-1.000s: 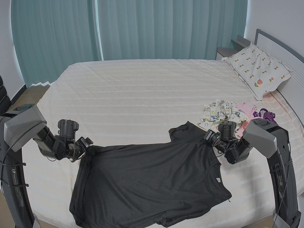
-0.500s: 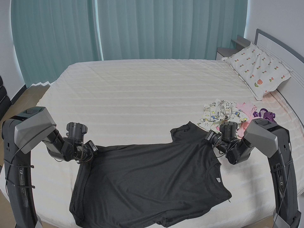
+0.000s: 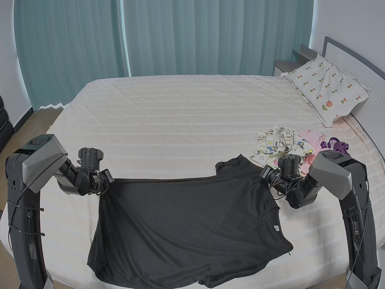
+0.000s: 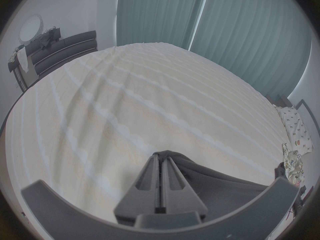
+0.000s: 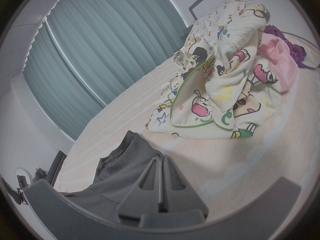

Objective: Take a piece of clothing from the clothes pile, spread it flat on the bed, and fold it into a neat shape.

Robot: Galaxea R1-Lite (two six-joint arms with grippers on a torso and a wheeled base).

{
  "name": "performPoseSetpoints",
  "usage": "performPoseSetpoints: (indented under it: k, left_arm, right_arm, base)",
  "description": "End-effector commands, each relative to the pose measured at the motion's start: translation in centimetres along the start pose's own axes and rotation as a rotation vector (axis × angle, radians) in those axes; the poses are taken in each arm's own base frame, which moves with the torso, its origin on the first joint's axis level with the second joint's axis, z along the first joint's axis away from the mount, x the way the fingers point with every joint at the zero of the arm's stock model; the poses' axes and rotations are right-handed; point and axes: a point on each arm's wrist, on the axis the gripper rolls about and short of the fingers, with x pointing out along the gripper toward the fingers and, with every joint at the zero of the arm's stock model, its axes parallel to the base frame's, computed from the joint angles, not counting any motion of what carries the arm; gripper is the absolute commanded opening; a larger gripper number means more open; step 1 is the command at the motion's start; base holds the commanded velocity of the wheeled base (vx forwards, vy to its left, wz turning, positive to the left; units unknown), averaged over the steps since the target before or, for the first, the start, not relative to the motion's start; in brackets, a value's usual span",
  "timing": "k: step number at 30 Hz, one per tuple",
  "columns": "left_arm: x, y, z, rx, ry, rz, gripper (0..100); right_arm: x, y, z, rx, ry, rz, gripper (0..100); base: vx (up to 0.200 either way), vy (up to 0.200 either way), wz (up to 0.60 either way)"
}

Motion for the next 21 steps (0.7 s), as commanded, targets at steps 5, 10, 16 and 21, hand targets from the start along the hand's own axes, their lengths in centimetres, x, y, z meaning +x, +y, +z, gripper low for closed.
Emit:
performPoseSetpoints:
  k: [5,10,16,21]
  left_arm:
    - [1.49,1.09,0.12,0.001,0.015,-0.007,0]
    - [1.49,0.98,0.11,0.000,0.032,-0.047,100]
    - [1.90,0.87,0.17,0.003,0.022,-0.049,100]
    - [1.69,0.96,0.23,-0.003,0.025,-0.046,100]
  right_arm:
    - [-0.07,-0.17,-0.20,-0.001,0.010,-0.010,0]
    - [-0.05,-0.40,0.10,0.003,0.002,-0.015,0]
    - [-0.05,-0.49,0.09,0.003,0.001,-0.014,0]
    - [-0.05,-0.52,0.18,0.004,0.001,-0.018,0]
  base:
    - [0.000,0.000,0.00]
    - [0.000,0.000,0.00]
    - [0.000,0.000,0.00]
    - [0.000,0.000,0.00]
